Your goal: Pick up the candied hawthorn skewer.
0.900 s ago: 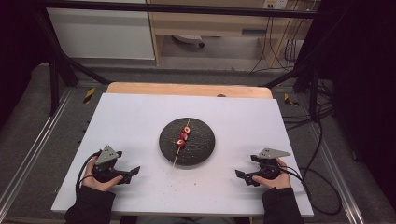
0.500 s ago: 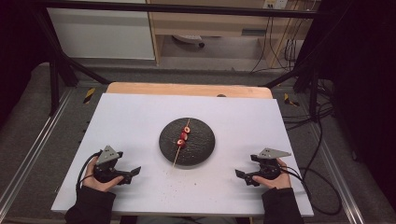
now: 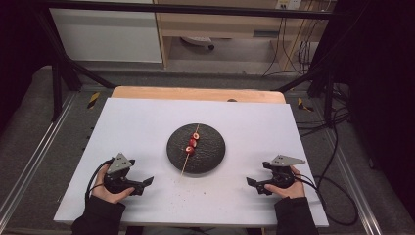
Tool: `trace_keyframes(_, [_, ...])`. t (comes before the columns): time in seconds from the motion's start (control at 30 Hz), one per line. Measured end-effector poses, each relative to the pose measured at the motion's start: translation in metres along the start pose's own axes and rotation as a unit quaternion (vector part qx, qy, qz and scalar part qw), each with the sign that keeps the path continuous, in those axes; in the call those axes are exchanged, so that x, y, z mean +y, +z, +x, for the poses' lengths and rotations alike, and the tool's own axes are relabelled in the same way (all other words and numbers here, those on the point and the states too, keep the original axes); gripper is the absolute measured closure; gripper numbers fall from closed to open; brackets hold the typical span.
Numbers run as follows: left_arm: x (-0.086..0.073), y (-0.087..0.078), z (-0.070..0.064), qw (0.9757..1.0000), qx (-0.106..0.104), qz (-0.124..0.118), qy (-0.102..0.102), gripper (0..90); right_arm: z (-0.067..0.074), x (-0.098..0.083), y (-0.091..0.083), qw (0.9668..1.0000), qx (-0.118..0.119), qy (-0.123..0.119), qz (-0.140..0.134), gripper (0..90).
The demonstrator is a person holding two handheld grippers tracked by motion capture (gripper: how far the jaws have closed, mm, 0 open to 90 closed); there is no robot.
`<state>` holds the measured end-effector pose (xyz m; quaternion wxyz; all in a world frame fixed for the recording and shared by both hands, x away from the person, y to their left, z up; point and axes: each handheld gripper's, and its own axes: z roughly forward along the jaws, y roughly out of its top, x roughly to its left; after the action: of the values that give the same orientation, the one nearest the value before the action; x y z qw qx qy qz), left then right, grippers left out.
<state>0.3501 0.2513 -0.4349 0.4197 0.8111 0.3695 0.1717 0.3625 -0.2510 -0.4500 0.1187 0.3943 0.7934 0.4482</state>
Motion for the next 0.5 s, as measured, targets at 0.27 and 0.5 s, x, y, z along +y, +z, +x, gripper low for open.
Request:
trace_keyframes(0.27, [0.021,0.007,-0.016,1.0,-0.005,-0.006,-0.002,5.5,0.001,0.001,-0.001,1.0,0.001,0.003,-0.002,3.1])
trace_keyframes(0.5, [0.039,0.02,-0.028,1.0,-0.001,-0.005,-0.004,9.0,0.001,0.001,-0.001,1.0,0.001,0.002,-0.002,3.1])
